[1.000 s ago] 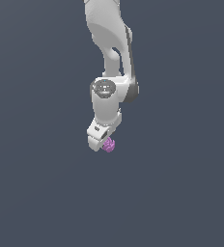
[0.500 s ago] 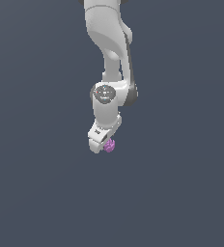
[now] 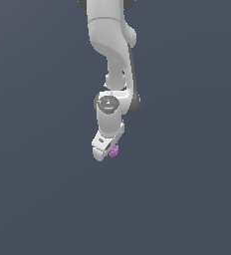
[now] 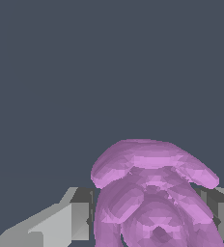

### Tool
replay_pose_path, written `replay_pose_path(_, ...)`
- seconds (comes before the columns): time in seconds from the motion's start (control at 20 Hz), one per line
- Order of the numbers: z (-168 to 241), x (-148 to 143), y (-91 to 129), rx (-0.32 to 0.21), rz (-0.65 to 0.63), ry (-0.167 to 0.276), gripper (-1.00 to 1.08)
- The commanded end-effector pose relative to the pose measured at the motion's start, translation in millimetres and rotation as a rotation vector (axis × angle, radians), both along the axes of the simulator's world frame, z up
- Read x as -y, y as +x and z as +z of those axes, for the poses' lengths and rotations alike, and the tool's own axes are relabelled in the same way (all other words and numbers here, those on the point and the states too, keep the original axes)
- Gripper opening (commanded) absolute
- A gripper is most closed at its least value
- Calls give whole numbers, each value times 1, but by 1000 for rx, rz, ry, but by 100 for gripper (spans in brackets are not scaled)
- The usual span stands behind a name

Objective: Pick up the object and move it to a goal position.

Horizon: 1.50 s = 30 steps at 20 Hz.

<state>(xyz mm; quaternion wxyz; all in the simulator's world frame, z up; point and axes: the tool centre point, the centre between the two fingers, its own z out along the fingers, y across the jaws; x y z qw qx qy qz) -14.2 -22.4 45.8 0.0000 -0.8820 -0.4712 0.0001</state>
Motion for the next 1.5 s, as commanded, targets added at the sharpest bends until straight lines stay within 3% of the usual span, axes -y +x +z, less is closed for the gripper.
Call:
replay_pose_path(0.0, -1, 0, 0, 0, 0, 0, -100)
replay_pose_path(0.75, 16, 5, 3, 1, 0, 0, -100)
replay_pose_path(1.45, 133, 38, 19, 1, 2, 2, -100)
